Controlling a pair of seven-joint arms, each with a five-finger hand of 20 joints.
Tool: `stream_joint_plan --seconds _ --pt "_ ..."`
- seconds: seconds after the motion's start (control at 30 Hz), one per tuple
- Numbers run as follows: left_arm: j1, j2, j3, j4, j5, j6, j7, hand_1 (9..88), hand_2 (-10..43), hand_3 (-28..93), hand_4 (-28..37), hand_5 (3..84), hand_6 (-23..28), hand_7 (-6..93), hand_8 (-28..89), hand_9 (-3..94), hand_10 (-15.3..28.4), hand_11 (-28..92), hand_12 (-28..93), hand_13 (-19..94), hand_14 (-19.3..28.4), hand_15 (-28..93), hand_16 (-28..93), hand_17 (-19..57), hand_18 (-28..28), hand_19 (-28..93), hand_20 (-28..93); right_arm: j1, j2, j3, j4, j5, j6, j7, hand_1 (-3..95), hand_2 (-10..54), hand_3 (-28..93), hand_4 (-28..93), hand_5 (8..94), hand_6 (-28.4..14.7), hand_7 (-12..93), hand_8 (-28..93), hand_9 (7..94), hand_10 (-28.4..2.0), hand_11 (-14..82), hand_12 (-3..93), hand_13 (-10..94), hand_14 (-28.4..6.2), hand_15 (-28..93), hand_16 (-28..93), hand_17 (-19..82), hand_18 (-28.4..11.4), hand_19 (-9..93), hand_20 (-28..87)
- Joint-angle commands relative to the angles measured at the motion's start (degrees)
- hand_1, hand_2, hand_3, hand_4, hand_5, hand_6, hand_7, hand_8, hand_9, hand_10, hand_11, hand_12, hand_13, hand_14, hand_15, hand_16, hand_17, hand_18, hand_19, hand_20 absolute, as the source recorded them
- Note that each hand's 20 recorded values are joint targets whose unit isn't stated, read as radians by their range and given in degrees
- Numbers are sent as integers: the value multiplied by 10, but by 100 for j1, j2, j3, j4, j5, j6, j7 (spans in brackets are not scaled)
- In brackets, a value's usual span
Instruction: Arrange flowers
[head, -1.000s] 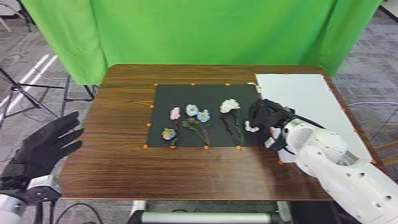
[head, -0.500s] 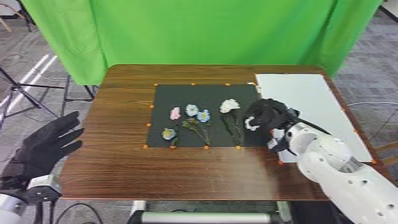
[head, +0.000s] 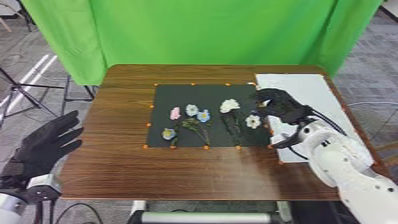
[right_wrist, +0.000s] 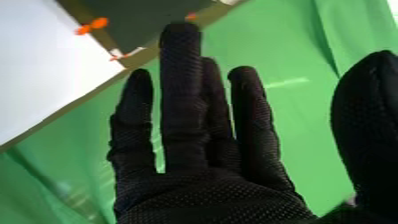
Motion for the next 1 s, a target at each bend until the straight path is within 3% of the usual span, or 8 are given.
stream_joint_plan --seconds 0.03,0.13,0.27,0.37,0.53,0.73,0.87,1.0 --pt "85 -17 154 -194 327 862 636 234 -23 687 -283 251 21 183 -93 192 95 115 182 143 122 149 63 -121 188 365 96 -1004 -514 923 -367 2884 820 -1048 168 17 890 -244 347 -30 184 -115 364 -124 116 228 323 -95 272 243 90 -187 527 360" --pt "73 -42 192 -247 328 944 818 231 -29 692 -283 241 17 185 -94 182 90 111 184 133 115 141 64 -124 186 360 94 -1256 -896 1334 -428 4788 40 -1218 131 59 902 -212 345 -11 129 -100 339 -116 51 231 253 -101 53 362 30 -187 408 288" --pt "-101 -98 237 -304 213 886 927 224 -34 683 -283 225 12 185 -95 164 85 99 194 117 108 110 73 -130 190 342 90 -1601 -1333 1642 -520 5288 -275 -1283 119 22 852 -226 323 -9 93 -86 310 -106 19 232 206 -101 -14 375 8 -179 316 243" --pt "-220 -139 216 -331 189 674 854 224 -34 656 -283 215 9 180 -94 155 81 81 203 106 107 72 86 -141 200 328 82 -1877 -1642 1894 -661 5258 -319 -1275 113 5 833 -236 316 -9 83 -82 302 -94 13 226 197 -99 -31 371 -2 -178 293 230" --pt "-380 -194 281 -319 97 559 803 216 -39 652 -283 199 6 159 -87 143 78 40 210 93 110 31 101 -158 211 325 69 -2209 -1924 2190 -868 5301 -502 -1125 108 -4 828 -241 303 -7 79 -77 290 -95 11 225 186 -98 -43 374 -15 -174 270 216" --pt "-338 -346 285 -323 193 456 653 213 -41 656 -283 190 5 150 -82 136 77 18 218 88 112 11 106 -166 217 325 58 -2469 -2130 2375 -1025 5214 -502 -979 105 -7 818 -239 285 -25 75 -68 271 -117 6 233 172 -106 -55 387 -43 -177 270 205" --pt "-256 -398 313 -339 164 520 688 222 -46 597 -283 179 6 143 -78 131 76 -8 231 82 114 -13 116 -176 221 323 51 -2487 -2173 2394 -1020 5155 -589 -905 104 -7 817 -236 284 -27 75 -65 271 -120 4 237 170 -107 -62 394 -56 -177 274 198" --pt "-255 -386 332 -315 12 481 674 208 -57 623 -283 178 6 143 -75 131 76 -16 240 82 114 -17 121 -179 221 324 49 -2468 -2217 2364 -1013 5124 -512 -894 105 -7 815 -234 284 -28 75 -64 269 -120 3 239 167 -108 -67 399 -64 -177 276 192"
